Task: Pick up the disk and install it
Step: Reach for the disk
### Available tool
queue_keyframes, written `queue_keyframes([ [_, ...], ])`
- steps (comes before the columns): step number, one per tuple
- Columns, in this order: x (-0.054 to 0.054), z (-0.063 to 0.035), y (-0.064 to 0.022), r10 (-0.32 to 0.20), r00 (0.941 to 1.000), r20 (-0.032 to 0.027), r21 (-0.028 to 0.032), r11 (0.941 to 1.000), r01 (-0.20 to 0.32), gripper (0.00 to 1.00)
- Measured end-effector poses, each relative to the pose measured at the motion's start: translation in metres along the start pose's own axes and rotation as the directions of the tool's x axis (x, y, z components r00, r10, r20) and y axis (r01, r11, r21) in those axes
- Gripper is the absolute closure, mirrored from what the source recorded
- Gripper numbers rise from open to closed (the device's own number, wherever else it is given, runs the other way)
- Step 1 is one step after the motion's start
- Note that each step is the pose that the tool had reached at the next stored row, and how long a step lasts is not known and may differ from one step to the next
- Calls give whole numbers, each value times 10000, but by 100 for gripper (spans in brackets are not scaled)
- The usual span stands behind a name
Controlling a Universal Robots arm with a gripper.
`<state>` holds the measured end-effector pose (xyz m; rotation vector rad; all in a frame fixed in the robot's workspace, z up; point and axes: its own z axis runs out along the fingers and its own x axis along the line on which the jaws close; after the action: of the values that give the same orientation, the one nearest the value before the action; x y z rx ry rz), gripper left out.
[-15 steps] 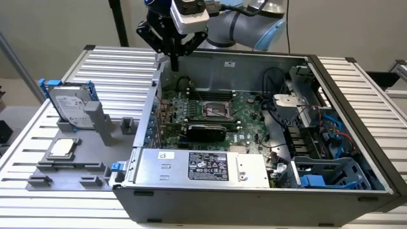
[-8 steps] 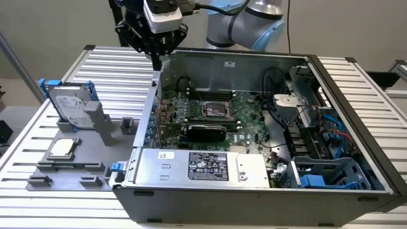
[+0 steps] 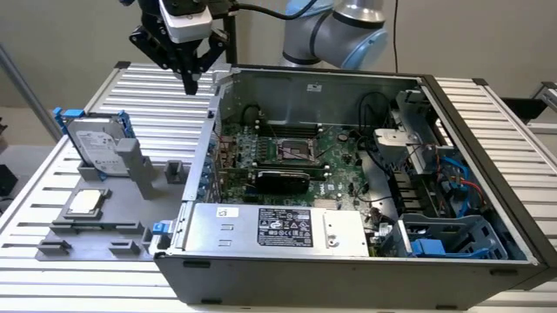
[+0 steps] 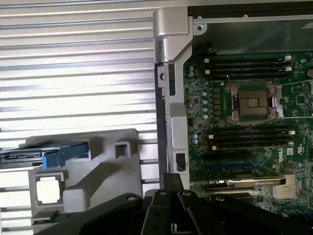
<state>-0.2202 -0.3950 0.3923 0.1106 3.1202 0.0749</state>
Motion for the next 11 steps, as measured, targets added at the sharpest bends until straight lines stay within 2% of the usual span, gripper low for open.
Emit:
queue_keyframes([
  [11, 503, 7, 46, 0, 10000, -20, 12, 10000, 0, 100],
])
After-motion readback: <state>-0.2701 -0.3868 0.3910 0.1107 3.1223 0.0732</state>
